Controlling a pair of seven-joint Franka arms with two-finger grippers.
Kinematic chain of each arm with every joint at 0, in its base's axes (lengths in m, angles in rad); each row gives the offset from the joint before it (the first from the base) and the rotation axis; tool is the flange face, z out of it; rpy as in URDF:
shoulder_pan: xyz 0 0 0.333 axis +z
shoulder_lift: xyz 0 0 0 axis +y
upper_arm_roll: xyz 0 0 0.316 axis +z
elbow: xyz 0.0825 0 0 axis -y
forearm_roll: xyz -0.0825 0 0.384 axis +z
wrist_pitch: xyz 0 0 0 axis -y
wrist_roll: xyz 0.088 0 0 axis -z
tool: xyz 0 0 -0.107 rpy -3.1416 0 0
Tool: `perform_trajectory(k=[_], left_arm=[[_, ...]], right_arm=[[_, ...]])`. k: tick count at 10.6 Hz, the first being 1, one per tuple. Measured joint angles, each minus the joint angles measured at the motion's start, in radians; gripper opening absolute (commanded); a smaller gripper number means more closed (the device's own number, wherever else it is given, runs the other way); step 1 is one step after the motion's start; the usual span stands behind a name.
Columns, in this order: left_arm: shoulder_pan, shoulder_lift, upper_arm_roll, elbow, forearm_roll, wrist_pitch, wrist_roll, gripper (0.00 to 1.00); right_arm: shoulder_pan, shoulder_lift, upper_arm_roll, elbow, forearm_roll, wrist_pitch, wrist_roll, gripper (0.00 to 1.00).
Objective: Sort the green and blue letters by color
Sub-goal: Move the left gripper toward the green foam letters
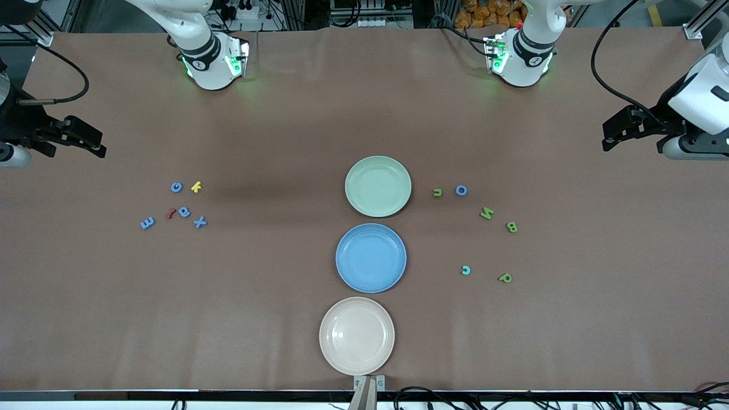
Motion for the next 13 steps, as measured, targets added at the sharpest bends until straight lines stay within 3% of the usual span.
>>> perform_trajectory(k=[9,11,13], left_arm=[[-0.001,-0.010,0.010,0.002,0.000,-0.002,0.032,1.00],[-0.002,0.004,0.010,-0.047,-0.003,0.025,0.038,1.00],[-0.003,0.007,0.006,-0.171,-0.005,0.161,0.039,1.00]], right_arm=[[0.015,-0.007,0.005,0.001,0.000,-0.001,0.000,1.00],[0.015,-0.011,0.002,0.001,0.002,-0.004,0.000,1.00],[0.014,-0.011,0.000,0.004,0.003,-0.013,0.000,1.00]])
